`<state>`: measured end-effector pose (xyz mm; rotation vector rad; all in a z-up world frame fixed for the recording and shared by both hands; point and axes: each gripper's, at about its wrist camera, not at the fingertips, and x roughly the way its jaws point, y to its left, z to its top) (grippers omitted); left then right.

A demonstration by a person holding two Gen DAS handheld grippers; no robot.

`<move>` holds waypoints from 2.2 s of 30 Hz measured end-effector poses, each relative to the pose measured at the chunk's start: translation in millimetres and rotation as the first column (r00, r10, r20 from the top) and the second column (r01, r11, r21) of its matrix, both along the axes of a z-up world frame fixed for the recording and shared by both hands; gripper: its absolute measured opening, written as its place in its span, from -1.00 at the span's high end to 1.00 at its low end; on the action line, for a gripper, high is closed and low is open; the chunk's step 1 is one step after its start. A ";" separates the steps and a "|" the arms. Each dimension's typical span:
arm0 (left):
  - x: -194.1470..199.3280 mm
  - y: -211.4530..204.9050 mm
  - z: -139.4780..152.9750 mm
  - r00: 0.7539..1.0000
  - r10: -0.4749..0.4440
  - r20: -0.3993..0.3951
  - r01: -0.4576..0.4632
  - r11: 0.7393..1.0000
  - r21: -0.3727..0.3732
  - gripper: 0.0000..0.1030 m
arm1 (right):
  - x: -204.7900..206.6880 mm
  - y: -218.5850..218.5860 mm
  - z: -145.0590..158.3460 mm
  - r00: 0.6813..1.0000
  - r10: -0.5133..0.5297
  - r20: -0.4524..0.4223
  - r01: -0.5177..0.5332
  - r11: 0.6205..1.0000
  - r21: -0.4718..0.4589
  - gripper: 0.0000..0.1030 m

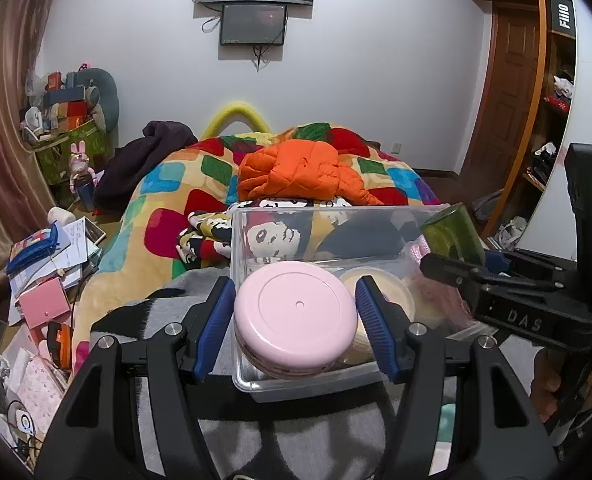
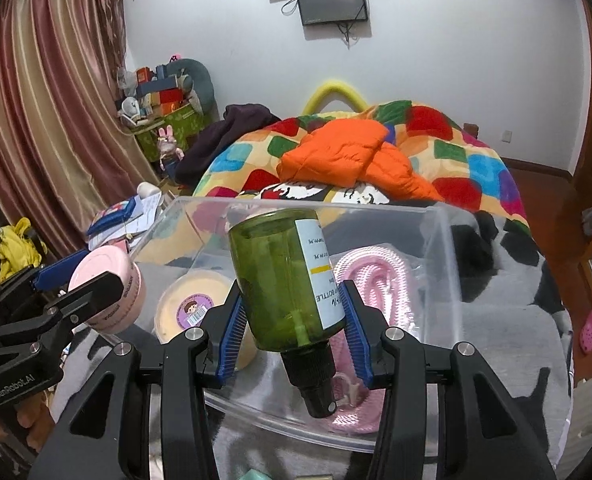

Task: Organize objects
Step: 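Lift the green bottle and pink compact and carry both over the clear box, then lower the bottle into the box while left tool releases the compact inside, then move left tool to the white drawstring pouch while right tool approaches the dotted tile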

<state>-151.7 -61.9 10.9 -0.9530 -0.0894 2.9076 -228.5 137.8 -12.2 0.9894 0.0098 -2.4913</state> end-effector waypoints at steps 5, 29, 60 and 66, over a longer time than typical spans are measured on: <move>-6.4 -1.0 -6.5 1.000 -0.004 0.019 0.004 1.000 0.008 -0.18 | 0.4 -7.8 -7.8 1.000 -0.006 -0.006 0.006 0.999 0.038 0.19; -5.1 0.2 -17.2 0.999 0.001 0.033 -0.001 1.000 -0.008 -0.19 | 9.9 -11.1 -11.5 0.999 -0.023 -0.023 0.026 0.994 0.105 0.10; 38.2 16.0 -1.1 0.999 -0.030 0.044 0.030 1.000 0.009 -0.72 | 64.5 21.4 12.5 0.997 -0.012 -0.077 0.020 0.994 0.105 -0.45; 54.1 21.3 3.9 0.998 -0.039 0.038 0.040 0.999 -0.003 -0.81 | 78.7 36.3 16.5 0.996 -0.026 -0.087 0.035 0.995 0.099 -0.46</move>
